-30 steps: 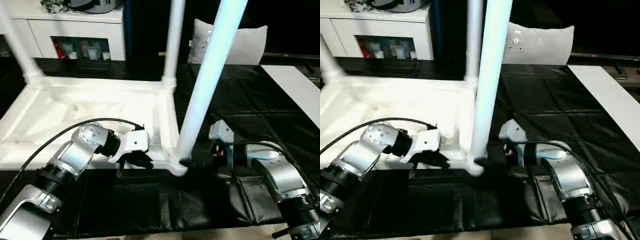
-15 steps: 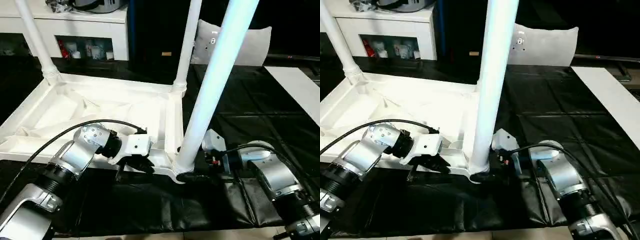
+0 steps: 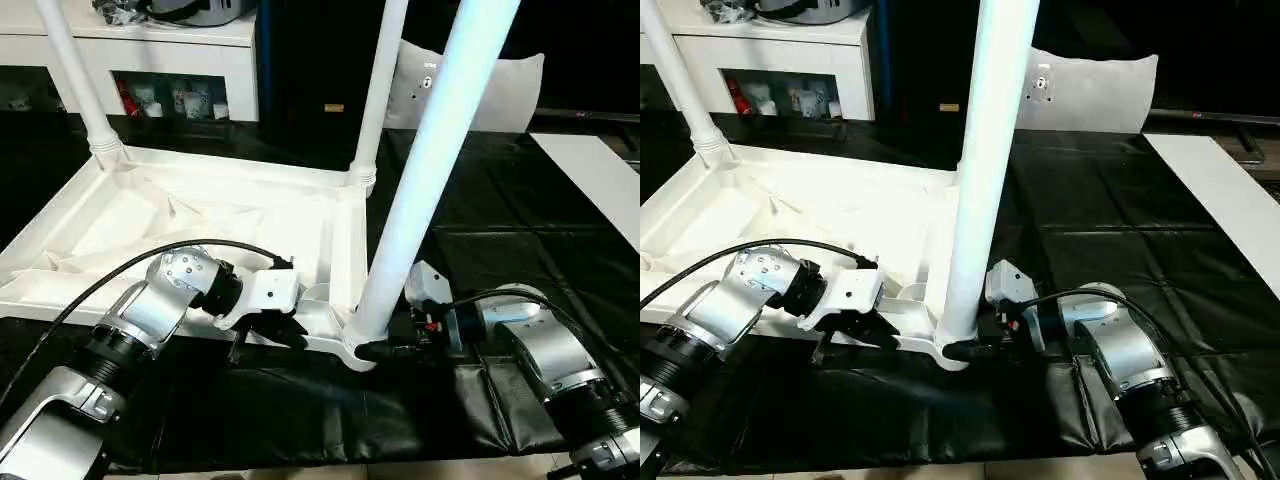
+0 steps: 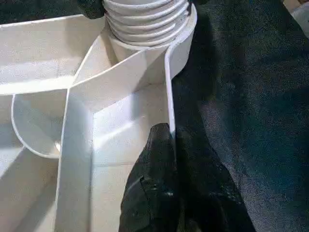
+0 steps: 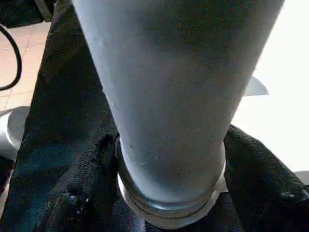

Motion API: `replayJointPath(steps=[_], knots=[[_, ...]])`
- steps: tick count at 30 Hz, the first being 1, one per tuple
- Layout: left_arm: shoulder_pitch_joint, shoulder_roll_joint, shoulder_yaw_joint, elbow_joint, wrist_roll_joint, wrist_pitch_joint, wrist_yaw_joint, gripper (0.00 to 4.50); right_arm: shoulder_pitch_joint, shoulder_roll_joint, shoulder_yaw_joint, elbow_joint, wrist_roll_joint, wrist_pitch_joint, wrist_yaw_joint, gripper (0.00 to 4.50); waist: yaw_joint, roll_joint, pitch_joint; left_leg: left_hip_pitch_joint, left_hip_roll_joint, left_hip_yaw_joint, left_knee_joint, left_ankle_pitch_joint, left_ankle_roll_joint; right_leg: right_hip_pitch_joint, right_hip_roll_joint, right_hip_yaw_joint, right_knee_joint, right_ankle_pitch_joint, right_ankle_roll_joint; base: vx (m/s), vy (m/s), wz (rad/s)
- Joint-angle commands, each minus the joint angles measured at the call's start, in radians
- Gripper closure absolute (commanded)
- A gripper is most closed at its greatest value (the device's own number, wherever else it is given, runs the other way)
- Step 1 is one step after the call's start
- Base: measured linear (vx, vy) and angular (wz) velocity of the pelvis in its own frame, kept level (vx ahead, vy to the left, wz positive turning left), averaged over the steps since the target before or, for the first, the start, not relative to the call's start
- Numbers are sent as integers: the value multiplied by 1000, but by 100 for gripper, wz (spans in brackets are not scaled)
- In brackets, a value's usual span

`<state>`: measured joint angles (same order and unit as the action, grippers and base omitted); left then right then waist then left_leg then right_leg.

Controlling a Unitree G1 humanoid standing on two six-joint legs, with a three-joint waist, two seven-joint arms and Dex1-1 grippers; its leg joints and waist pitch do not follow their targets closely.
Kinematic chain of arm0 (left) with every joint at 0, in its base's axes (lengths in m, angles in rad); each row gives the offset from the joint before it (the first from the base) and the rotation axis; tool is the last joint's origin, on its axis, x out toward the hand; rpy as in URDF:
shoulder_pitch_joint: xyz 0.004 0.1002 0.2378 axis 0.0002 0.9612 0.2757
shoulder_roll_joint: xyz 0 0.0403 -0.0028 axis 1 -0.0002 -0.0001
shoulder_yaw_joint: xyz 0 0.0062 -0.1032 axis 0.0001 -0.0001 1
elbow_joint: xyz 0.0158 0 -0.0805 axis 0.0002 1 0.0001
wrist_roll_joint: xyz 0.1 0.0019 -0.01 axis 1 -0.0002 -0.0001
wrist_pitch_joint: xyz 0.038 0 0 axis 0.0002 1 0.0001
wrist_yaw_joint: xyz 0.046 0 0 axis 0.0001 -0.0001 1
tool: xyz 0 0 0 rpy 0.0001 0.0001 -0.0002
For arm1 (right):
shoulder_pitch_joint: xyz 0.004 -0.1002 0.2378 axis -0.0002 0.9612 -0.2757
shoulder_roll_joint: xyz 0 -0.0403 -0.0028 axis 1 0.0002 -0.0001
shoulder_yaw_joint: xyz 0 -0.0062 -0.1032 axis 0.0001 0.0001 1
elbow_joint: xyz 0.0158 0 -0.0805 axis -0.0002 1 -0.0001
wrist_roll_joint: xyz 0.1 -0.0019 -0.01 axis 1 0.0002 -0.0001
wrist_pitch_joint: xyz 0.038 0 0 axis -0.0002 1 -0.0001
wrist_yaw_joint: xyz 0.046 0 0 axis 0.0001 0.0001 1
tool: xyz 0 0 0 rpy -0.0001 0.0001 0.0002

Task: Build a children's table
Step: Rotate leg to tighten

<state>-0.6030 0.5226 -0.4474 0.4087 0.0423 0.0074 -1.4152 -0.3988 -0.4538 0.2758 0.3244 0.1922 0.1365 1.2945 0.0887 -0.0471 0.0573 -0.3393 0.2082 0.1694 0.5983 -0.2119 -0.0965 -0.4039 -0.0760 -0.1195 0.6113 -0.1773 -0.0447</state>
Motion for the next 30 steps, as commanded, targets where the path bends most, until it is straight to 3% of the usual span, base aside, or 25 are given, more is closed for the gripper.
replayJointPath(steps=[1,3,6,7,9,13,14,15,16,17,18,19,20,22,24,25,28,30], knots=[[-24,-5,-12,-18,-5,-16,-30,450,4,1,-9,-8,15,23,10,172,-5,3,-67,-7,29,-2,-66,-91,59,65,-72,68,-73,-245,-147,0,0,0],[-19,-9,-3,-28,-20,6,-33,450,13,16,-20,-28,53,74,7,174,-7,-3,-63,-7,29,0,-66,-95,62,63,-71,68,-75,-253,-144,0,0,0],[-9,-16,13,-60,-33,68,-9,450,29,43,-29,-62,84,129,-21,174,-7,-1,-62,-6,30,-1,-67,-94,61,62,-72,69,-75,-264,-139,0,0,0],[-4,-18,18,-74,-29,100,12,450,36,56,-32,-76,91,141,-42,174,-6,8,-58,-5,31,-2,-69,-100,58,59,-74,69,-77,-273,-141,0,0,0],[2,-22,24,-91,-26,136,35,450,43,73,-36,-92,96,158,-70,174,-10,5,-56,-5,29,-2,-71,-117,47,59,-71,68,-81,-298,-133,0,0,0],[28,-71,61,-174,-48,291,135,450,63,158,-50,-139,90,219,-224,175,-20,11,-47,-2,27,-3,-75,-163,28,56,-71,67,-93,-385,-111,0,0,0],[35,-86,67,-192,-50,323,161,450,66,183,-54,-142,84,229,-268,175,-26,9,-46,-3,24,-6,-75,-175,20,56,-71,64,-98,-428,-93,0,0,0],[49,-147,83,-222,-36,399,261,450,65,272,-81,-123,70,239,-396,175,-33,9,-44,-3,23,-6,-76,-179,17,55,-70,63,-100,-438,-88,0,0,0],[52,-177,87,-225,-24,420,305,450,58,309,-96,-105,56,241,-461,175,-43,14,-42,-6,23,-9,-77,-190,8,55,-70,61,-104,-453,-83,0,0,0],[53,-186,88,-226,-21,426,319,450,56,321,-100,-100,52,242,-482,175,-51,5,-43,-8,22,-10,-76,-188,4,55,-70,59,-104,-458,-78,0,0,0],[55,-211,91,-226,-10,442,355,450,50,350,-113,-85,41,245,-536,175,-64,8,-46,-14,18,-12,-74,-177,12,61,-70,58,-103,-447,-75,0,0,0],[54,-229,95,-225,-7,452,378,450,43,366,-119,-74,31,243,-570,175,-67,9,-46,-11,18,-12,-74,-173,18,57,-70,60,-104,-433,-79,0,0,0],[52,-283,105,-222,2,482,448,450,23,416,-140,-42,4,242,-677,175,-78,7,-45,-13,18,-9,-72,-165,26,54,-67,63,-102,-396,-95,0,0,0],[49,-308,105,-219,9,490,480,450,9,443,-153,-21,-9,245,-737,175,-85,7,-49,-17,15,-10,-69,-138,33,59,-66,62,-96,-353,-115,0,0,0],[49,-310,100,-223,17,494,488,450,5,455,-162,-17,-10,248,-765,175,-87,6,-49,-18,13,-8,-68,-118,55,60,-65,64,-95,-318,-122,0,0,0],[47,-307,97,-220,28,491,497,450,2,458,-163,-15,-6,245,-764,119,-87,8,-51,-18,16,-7,-69,-102,63,61,-64,66,-90,-281,-130,0,0,0],[43,-294,98,-216,41,483,508,450,6,460,-168,-24,-14,236,-778,103,-86,9,-50,-18,19,-6,-70,-84,81,61,-64,68,-83,-216,-155,0,0,0],[42,-282,99,-216,52,475,506,450,10,459,-175,-27,-22,229,-783,76,-86,11,-47,-16,21,-6,-72,-99,78,60,-65,67,-87,-238,-154,0,0,0]])
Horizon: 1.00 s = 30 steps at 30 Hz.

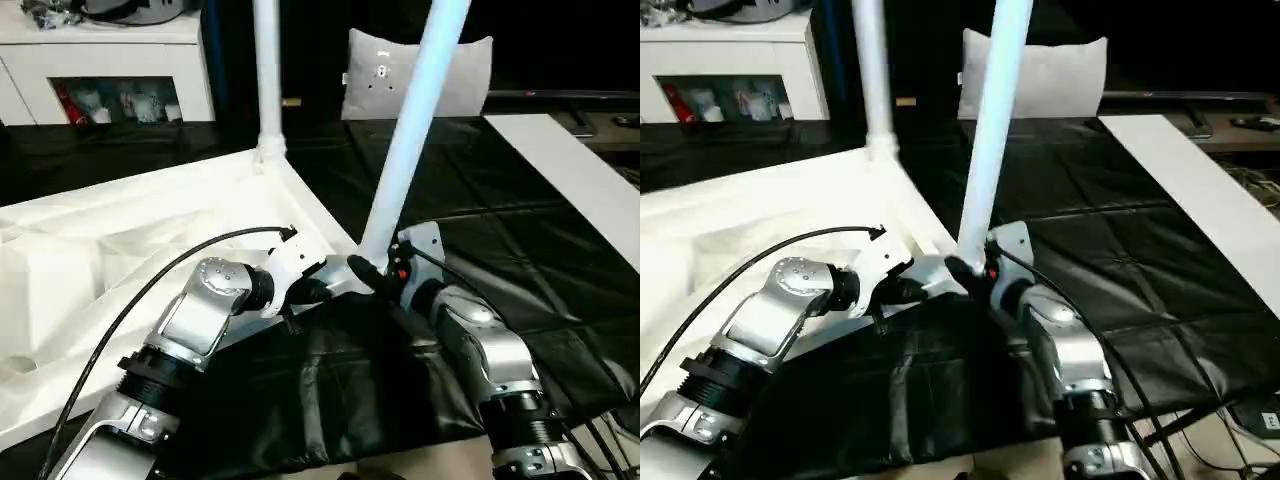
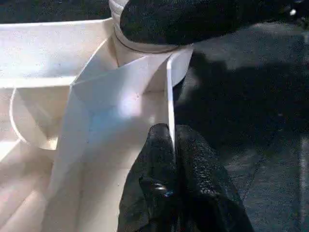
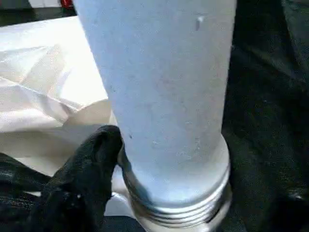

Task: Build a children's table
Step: Rotate leg to tighten

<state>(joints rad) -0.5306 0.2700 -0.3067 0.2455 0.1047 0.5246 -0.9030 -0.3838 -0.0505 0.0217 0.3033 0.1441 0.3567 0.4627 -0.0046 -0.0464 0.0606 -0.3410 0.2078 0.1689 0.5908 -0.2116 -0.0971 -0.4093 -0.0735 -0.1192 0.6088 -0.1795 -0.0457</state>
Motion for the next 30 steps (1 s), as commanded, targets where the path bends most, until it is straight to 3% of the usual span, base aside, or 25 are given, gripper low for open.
replayJointPath(steps=[1,5,9,14,17,18,19,22,23,27,28,30], knots=[[-27,-18,-39,-56,-5,-44,-7,450,-2,57,70,-9,16,3,42,68,7,12,-51,-14,22,-6,-65,-104,77,66,-68,66,-84,-242,-152,0,0,0],[-22,32,-32,-50,1,-73,-30,450,22,20,63,-39,20,-19,73,32,5,12,-47,-12,20,-6,-67,-144,64,63,-69,68,-92,-299,-134,0,0,0],[-18,82,-43,-36,-10,-131,-95,450,56,-50,58,-93,49,-18,148,4,16,15,-47,-11,25,-5,-68,-127,74,63,-69,70,-87,-271,-133,0,0,0],[-23,119,-53,0,-19,-204,-164,450,83,-143,64,-141,70,-16,277,4,26,18,-48,-10,25,-3,-66,-106,79,64,-71,71,-81,-228,-161,0,0,0],[-33,152,-77,33,-26,-276,-236,450,90,-223,71,-156,80,-23,385,4,37,19,-49,-10,23,-2,-63,-100,90,66,-70,71,-85,-234,-148,0,0,0],[-38,169,-90,46,-27,-312,-274,450,87,-260,77,-155,82,-30,432,4,44,25,-48,-11,25,-4,-65,-94,90,65,-72,71,-82,-221,-152,0,0,0],[-38,169,-90,46,-27,-312,-274,450,87,-260,77,-155,82,-30,432,4,42,21,-49,-10,24,-1,-64,-97,91,65,-70,70,-84,-222,-150,0,0,0],[-51,196,-106,73,-40,-366,-357,450,67,-335,101,-134,82,-53,538,4,49,25,-49,-9,24,-2,-64,-104,86,66,-71,69,-84,-230,-156,0,0,0],[-63,205,-111,97,-46,-396,-400,450,50,-372,121,-112,78,-69,603,4,50,20,-51,-10,24,-2,-63,-107,86,68,-72,69,-82,-232,-159,0,0,0],[-94,229,-135,148,-42,-469,-480,450,8,-414,173,-64,36,-137,684,4,59,17,-51,-7,24,-1,-63,-110,80,65,-74,69,-85,-268,-155,0,0,0],[-100,230,-138,154,-45,-480,-493,450,2,-421,184,-62,35,-145,713,4,61,13,-52,-8,25,-1,-62,-105,81,66,-75,70,-82,-264,-152,0,0,0],[-103,231,-140,157,-47,-486,-501,450,-1,-426,190,-60,35,-150,732,4,64,15,-56,-7,29,-2,-62,-83,85,67,-75,71,-75,-221,-167,0,0,0]])
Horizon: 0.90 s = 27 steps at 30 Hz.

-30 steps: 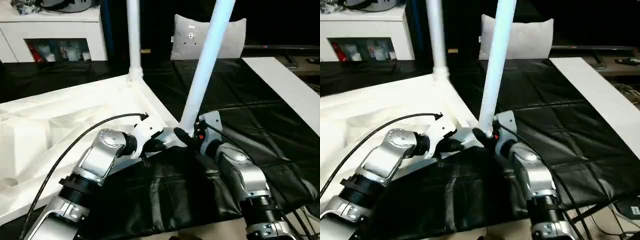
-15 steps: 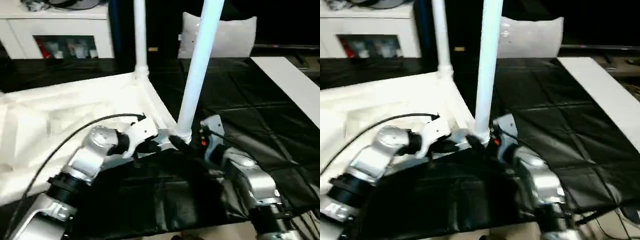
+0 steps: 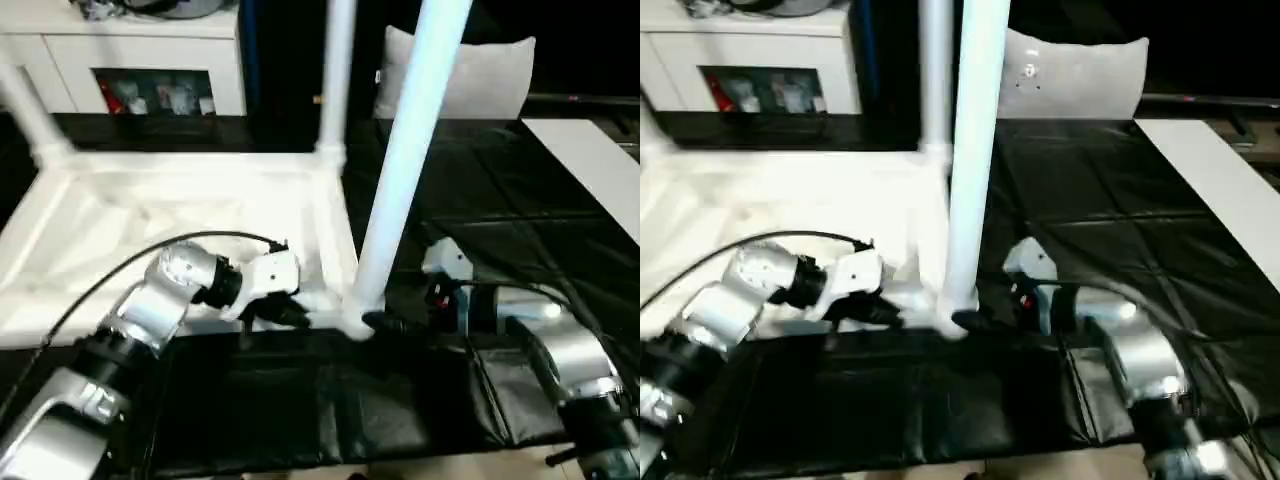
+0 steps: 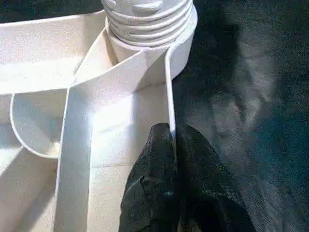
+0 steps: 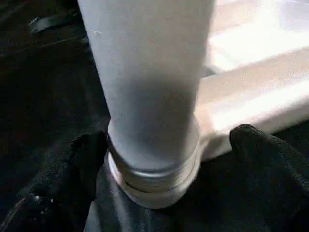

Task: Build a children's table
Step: Rotate leg to tighten

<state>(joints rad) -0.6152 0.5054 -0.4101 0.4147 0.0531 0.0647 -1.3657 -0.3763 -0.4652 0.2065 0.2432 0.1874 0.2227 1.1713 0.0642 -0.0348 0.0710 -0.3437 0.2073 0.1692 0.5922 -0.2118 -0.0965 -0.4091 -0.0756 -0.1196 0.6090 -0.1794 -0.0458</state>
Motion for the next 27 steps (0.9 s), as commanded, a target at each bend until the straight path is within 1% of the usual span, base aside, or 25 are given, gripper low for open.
replayJointPath(steps=[1,2,4,5,6,7,8,9,10,11,13,14,15,16,17,19,21,25,26,27], knots=[[-24,-4,-42,-9,-1,-38,-56,450,-17,-21,21,9,-7,-21,53,4,-4,2,-67,-5,30,-2,-63,-76,87,67,-73,72,-73,-206,-172,0,0,0],[-25,-3,-44,-10,-2,-40,-61,450,-20,-23,24,11,-8,-23,59,4,-3,0,-69,-6,31,-3,-62,-62,92,69,-73,71,-67,-175,-184,0,0,0],[-31,-3,-49,0,-3,-64,-83,450,-36,-28,43,36,-14,-41,82,4,-3,0,-70,-6,31,-1,-62,-58,95,69,-73,72,-65,-154,-197,0,0,0],[-34,-4,-50,4,-3,-72,-90,450,-45,-26,50,52,-21,-55,85,21,-4,-3,-70,-7,29,0,-60,-63,96,69,-75,72,-65,-162,-199,0,0,0],[-36,-5,-53,6,-3,-80,-95,450,-53,-20,52,69,-25,-67,86,41,-2,-5,-69,-7,29,1,-60,-67,93,70,-75,72,-67,-179,-193,0,0,0],[-37,-5,-54,7,-2,-85,-97,450,-57,-17,52,77,-27,-72,85,41,-2,-5,-70,-8,29,0,-60,-69,92,70,-75,72,-67,-186,-192,0,0,0],[-39,-6,-55,10,-2,-90,-100,450,-62,-11,52,88,-26,-78,88,41,-2,-7,-68,-8,29,1,-60,-73,89,70,-75,72,-69,-200,-184,0,0,0],[-40,-7,-55,12,-1,-95,-103,450,-66,-6,51,97,-26,-83,90,46,-1,-5,-68,-9,28,0,-60,-76,90,69,-76,71,-70,-209,-183,0,0,0],[-41,-8,-56,9,-2,-96,-107,450,-72,1,52,107,-25,-92,93,60,-2,-9,-69,-8,29,0,-60,-77,86,69,-76,71,-71,-220,-175,0,0,0],[-40,-9,-56,8,-3,-97,-108,450,-73,5,52,107,-22,-92,96,83,-2,-8,-69,-8,29,0,-61,-73,85,69,-75,71,-69,-218,-173,0,0,0],[-41,-9,-56,8,-3,-99,-110,450,-74,8,54,108,-19,-95,99,86,-1,-6,-70,-7,30,0,-60,-67,86,69,-75,71,-68,-209,-174,0,0,0],[-41,-9,-55,9,-3,-101,-111,450,-75,9,55,110,-17,-99,101,97,-1,-7,-71,-8,31,-1,-60,-60,89,69,-75,71,-65,-190,-179,0,0,0],[-42,-10,-55,14,-2,-106,-111,450,-77,10,57,115,-14,-106,105,97,-2,-8,-72,-8,31,0,-60,-57,90,69,-74,71,-64,-179,-183,0,0,0],[-43,-10,-55,16,-1,-108,-111,450,-78,10,57,116,-13,-109,106,122,-2,-8,-72,-8,30,0,-59,-57,91,69,-74,71,-64,-177,-183,0,0,0],[-45,-10,-56,22,1,-115,-110,450,-81,12,58,127,-14,-122,111,129,-1,-9,-72,-8,30,0,-59,-56,92,70,-74,72,-64,-177,-183,0,0,0],[-45,-11,-56,24,2,-117,-109,450,-81,13,57,131,-14,-127,113,131,0,-7,-72,-8,29,1,-59,-61,91,70,-74,71,-65,-190,-181,0,0,0],[-44,-11,-56,26,4,-121,-108,450,-74,14,58,130,-15,-134,115,161,0,-8,-72,-8,29,0,-59,-67,86,71,-74,71,-67,-208,-173,0,0,0],[-39,-17,-51,22,2,-107,-94,450,-51,18,53,108,-2,-121,114,170,0,-7,-75,-8,29,0,-58,-56,86,71,-73,71,-64,-188,-176,0,0,0],[-35,-23,-43,14,-2,-85,-79,450,-37,25,46,90,14,-98,105,177,1,-5,-74,-8,30,0,-58,-50,90,71,-73,71,-62,-171,-182,0,0,0],[-30,-27,-38,4,-3,-59,-63,450,-27,32,39,72,27,-72,94,178,1,-9,-75,-8,30,1,-57,-51,91,71,-73,71,-62,-169,-183,0,0,0]])
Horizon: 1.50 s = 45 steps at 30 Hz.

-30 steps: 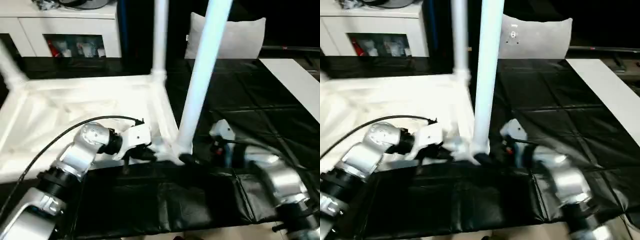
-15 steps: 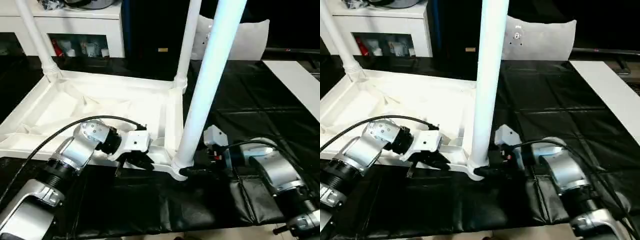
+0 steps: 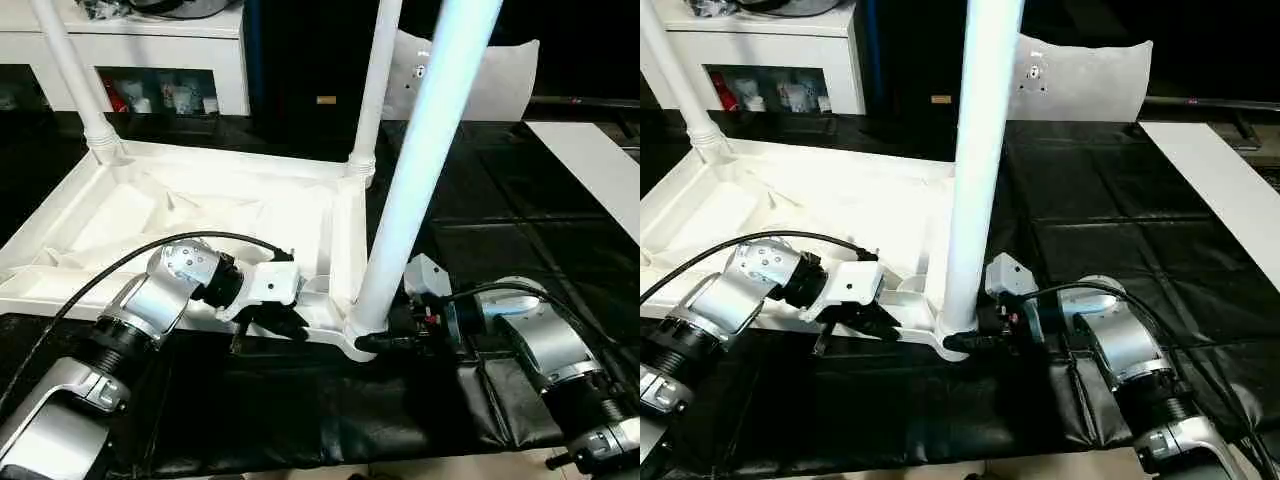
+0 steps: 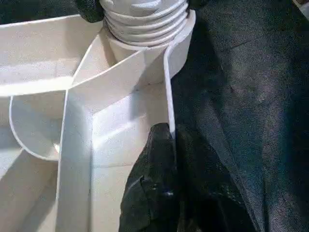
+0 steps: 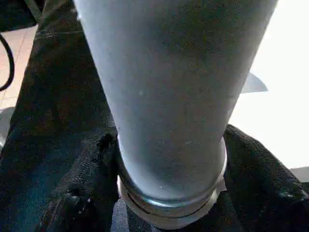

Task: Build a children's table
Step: Rotate leg to tighten

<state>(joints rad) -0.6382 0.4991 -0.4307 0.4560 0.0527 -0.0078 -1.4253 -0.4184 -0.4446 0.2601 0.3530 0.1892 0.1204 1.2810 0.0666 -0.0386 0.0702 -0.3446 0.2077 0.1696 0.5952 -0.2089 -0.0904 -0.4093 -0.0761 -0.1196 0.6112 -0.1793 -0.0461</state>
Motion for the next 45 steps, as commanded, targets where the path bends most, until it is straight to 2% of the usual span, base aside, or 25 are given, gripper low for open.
replayJointPath(steps=[1,2,4,6,7,8,9,10,11,12,15,18,19,20,22,24,26,29,30,34,37,38,40,43,45], knots=[[-7,-21,-18,-38,-3,14,-4,450,15,12,-14,-38,25,30,-16,178,-1,-4,-74,-7,30,0,-61,-52,84,72,-73,71,-64,-170,-183,0,0,0],[-1,-27,-12,-53,-2,54,20,450,27,23,-22,-61,39,70,-39,178,-1,-6,-75,-8,29,0,-60,-54,85,72,-74,71,-65,-176,-182,0,0,0],[16,-49,11,-97,-13,168,77,450,53,69,-39,-105,58,147,-126,178,-2,-3,-74,-6,33,-1,-63,-52,71,72,-74,72,-64,-181,-180,0,0,0],[28,-68,27,-129,-24,241,114,450,64,107,-47,-124,54,187,-203,178,-5,-3,-68,-4,28,-1,-64,-90,57,69,-75,69,-77,-265,-161,0,0,0],[38,-91,34,-156,-23,298,154,450,70,155,-56,-131,46,213,-282,178,-7,-5,-67,-3,25,-1,-64,-111,46,68,-75,67,-85,-329,-138,0,0,0],[38,-91,34,-156,-23,298,154,450,70,155,-56,-131,46,213,-282,178,-11,-6,-66,-4,27,-2,-64,-108,37,68,-75,69,-82,-336,-132,0,0,0],[53,-148,50,-193,-9,397,252,450,71,262,-87,-119,33,249,-453,178,-15,1,-62,-5,26,-3,-68,-115,25,65,-75,67,-89,-379,-116,0,0,0],[57,-170,55,-203,-5,427,285,450,69,302,-103,-111,32,265,-517,178,-27,0,-59,-8,25,-6,-70,-133,9,63,-74,63,-95,-419,-102,0,0,0],[59,-186,58,-207,-1,444,307,450,66,326,-113,-105,30,275,-557,178,-36,-4,-63,-8,18,-9,-68,-154,0,68,-75,56,-103,-477,-74,0,0,0],[57,-218,64,-204,9,462,354,450,57,360,-122,-94,15,285,-619,178,-42,-3,-61,-7,16,-8,-67,-155,5,64,-73,59,-109,-485,-63,0,0,0],[55,-286,76,-215,13,513,440,450,41,427,-142,-80,-20,323,-745,178,-53,-4,-64,-5,14,-8,-65,-164,15,60,-72,58,-112,-485,-65,0,0,0],[50,-303,72,-220,21,524,464,450,31,447,-145,-69,-39,309,-787,178,-55,-2,-65,-4,14,-6,-64,-152,39,58,-69,62,-109,-434,-75,0,0,0],[47,-303,66,-219,31,519,470,450,28,449,-147,-67,-41,304,-794,178,-56,-6,-65,-5,14,-6,-65,-151,42,58,-68,62,-108,-427,-76,0,0,0],[47,-303,68,-219,38,522,474,450,27,450,-150,-69,-53,297,-804,143,-53,0,-65,-2,15,-5,-65,-146,46,57,-67,63,-106,-409,-80,0,0,0],[46,-297,70,-213,47,513,476,450,25,450,-159,-67,-59,285,-812,108,-54,-2,-66,-6,16,-6,-66,-136,48,60,-67,63,-102,-383,-85,0,0,0],[44,-277,72,-207,60,499,479,450,26,442,-175,-71,-60,279,-824,99,-54,2,-66,-6,19,-7,-68,-127,49,61,-67,65,-97,-339,-103,0,0,0],[45,-261,73,-207,63,492,481,450,33,426,-170,-84,-65,271,-812,74,-54,2,-65,-6,20,-7,-68,-137,48,62,-67,65,-97,-336,-109,0,0,0],[53,-219,65,-210,56,455,442,450,60,381,-176,-117,-58,254,-767,53,-54,0,-64,-6,19,-6,-68,-154,50,63,-69,66,-100,-361,-101,0,0,0],[55,-211,65,-209,53,448,432,450,65,369,-177,-123,-58,251,-755,30,-52,1,-64,-6,19,-7,-68,-150,50,63,-69,66,-101,-362,-98,0,0,0],[59,-169,63,-191,40,381,369,450,89,287,-167,-164,-34,237,-628,3,-47,2,-67,-9,23,-7,-67,-117,63,65,-68,68,-91,-294,-114,0,0,0],[56,-134,57,-158,25,302,303,450,98,194,-156,-176,-32,214,-517,3,-32,0,-67,-4,24,-2,-65,-107,73,62,-69,71,-88,-258,-130,0,0,0],[52,-121,51,-145,21,272,278,450,96,162,-155,-172,-28,206,-476,3,-28,4,-66,-5,24,-3,-66,-107,74,64,-69,70,-86,-256,-137,0,0,0],[47,-106,42,-131,19,253,251,450,93,131,-154,-167,-22,196,-432,3,-24,0,-65,-4,25,-2,-66,-114,75,64,-69,70,-87,-262,-136,0,0,0],[33,-64,22,-99,14,179,162,450,78,53,-138,-146,-14,159,-305,3,-15,3,-65,-4,25,-3,-67,-121,70,65,-71,70,-88,-285,-130,0,0,0],[21,-48,17,-85,8,150,113,450,66,24,-126,-141,-1,156,-244,3,-12,1,-66,-6,23,-3,-66,-122,71,67,-71,69,-90,-294,-128,0,0,0]])
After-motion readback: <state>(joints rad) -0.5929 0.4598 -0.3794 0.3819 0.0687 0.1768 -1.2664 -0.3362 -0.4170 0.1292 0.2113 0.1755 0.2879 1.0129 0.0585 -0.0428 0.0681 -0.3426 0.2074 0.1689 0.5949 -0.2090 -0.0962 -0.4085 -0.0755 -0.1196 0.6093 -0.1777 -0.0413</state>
